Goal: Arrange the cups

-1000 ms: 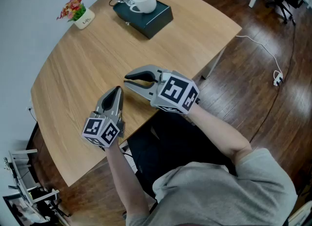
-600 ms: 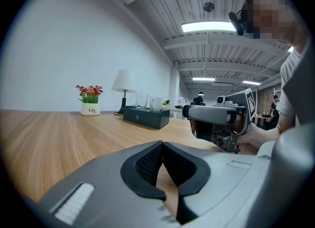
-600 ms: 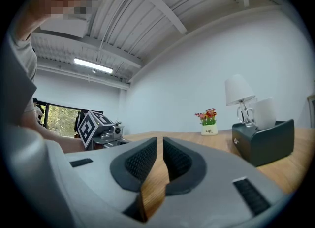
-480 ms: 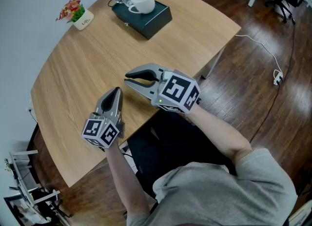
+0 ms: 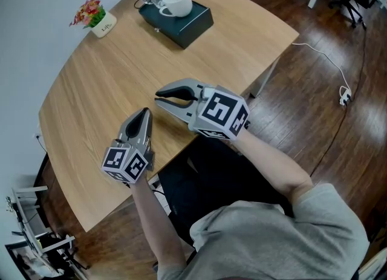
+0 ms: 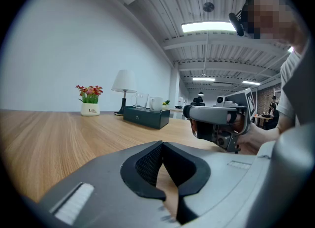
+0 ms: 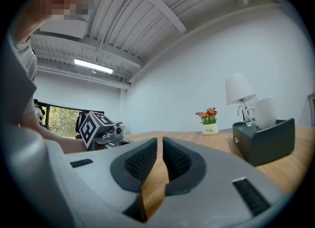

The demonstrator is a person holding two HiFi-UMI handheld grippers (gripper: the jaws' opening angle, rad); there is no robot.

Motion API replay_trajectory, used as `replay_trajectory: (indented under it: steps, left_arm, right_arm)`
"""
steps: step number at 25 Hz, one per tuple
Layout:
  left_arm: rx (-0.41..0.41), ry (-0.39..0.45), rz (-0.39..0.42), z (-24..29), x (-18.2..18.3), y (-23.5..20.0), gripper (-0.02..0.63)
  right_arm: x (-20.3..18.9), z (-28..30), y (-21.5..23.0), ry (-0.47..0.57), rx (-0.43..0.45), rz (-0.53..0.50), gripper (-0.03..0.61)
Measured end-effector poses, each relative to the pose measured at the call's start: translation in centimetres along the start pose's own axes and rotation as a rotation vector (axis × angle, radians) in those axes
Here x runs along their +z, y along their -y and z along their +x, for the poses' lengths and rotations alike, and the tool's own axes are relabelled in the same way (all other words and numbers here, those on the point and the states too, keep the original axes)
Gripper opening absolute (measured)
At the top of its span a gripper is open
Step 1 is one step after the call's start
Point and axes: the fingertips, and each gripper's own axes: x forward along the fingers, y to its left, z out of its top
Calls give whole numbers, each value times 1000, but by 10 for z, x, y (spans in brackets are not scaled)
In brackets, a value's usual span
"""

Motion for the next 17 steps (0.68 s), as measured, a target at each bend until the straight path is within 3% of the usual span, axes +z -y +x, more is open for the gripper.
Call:
replay_trajectory:
  steps: [17]
  left_arm:
    - [0, -1, 1, 0, 0, -2, 9]
  right_arm:
    - [0, 1, 1, 1, 4, 10, 35]
